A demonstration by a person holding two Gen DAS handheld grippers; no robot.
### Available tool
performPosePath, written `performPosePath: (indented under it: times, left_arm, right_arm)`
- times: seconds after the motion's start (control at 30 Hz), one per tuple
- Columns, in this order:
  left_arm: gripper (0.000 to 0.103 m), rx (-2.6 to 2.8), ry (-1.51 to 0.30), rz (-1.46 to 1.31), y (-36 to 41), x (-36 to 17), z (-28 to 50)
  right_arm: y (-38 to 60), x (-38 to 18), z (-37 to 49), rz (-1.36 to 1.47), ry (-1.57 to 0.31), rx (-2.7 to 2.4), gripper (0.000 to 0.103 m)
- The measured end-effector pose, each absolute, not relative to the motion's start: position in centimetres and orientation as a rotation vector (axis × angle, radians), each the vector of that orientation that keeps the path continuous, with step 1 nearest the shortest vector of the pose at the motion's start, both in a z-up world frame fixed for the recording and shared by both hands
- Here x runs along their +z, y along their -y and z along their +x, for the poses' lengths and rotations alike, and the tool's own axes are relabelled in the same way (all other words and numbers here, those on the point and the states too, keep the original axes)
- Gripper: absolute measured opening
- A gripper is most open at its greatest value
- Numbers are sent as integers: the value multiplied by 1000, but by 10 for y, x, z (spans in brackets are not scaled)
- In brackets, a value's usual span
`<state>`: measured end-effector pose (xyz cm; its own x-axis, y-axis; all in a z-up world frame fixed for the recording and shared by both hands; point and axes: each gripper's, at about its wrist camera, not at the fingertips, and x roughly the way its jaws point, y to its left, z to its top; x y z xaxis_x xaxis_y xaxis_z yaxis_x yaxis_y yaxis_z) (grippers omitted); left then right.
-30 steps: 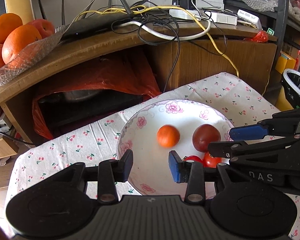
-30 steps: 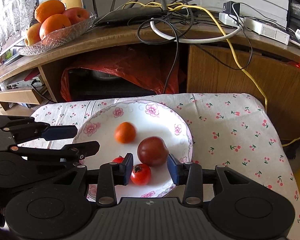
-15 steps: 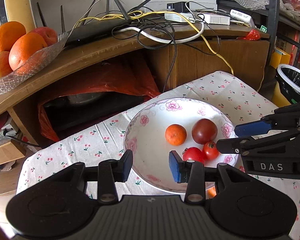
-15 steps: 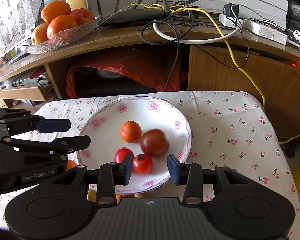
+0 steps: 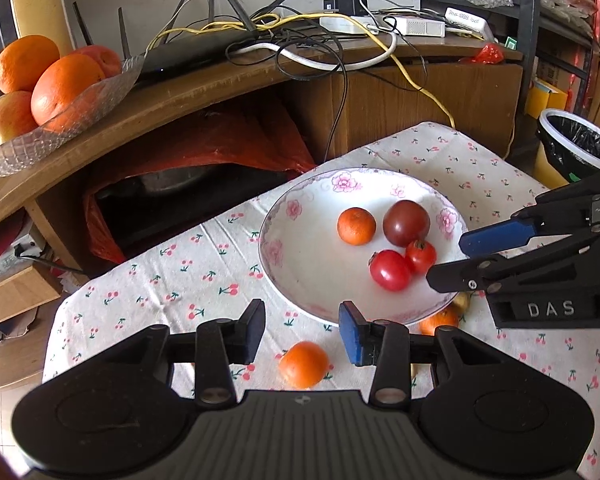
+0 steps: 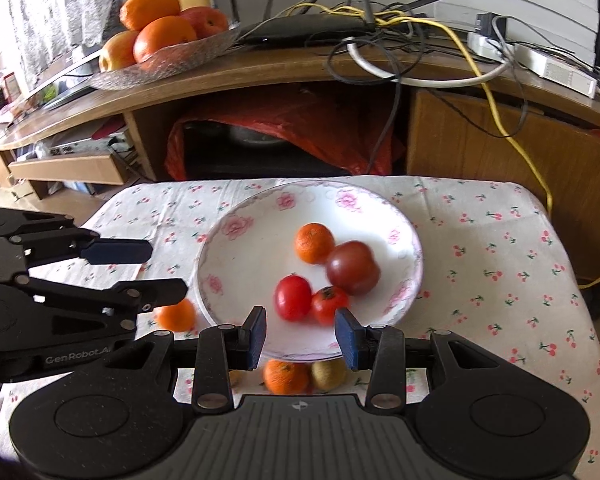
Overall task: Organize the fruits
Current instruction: 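Grasp an orange with the left tool while the right tool grasps a brown kiwi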
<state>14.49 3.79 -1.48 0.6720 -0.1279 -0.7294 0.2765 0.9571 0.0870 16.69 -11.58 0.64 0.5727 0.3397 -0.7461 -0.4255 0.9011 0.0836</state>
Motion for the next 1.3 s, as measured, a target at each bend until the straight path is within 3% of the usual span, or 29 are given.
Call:
performPosePath:
  times: [0.87, 1.07, 1.3]
  left_arm:
    - [49, -258, -866, 207, -71, -30, 123]
    - [49, -277, -878, 212, -66, -36, 127]
    - [49, -303, -885, 208, -55, -44, 138]
  right_arm:
    - [72, -30, 151, -226, -921, 600, 38]
    - [76, -37, 156, -221, -943, 558, 24]
    - [85, -35, 153, -180, -969, 572, 23]
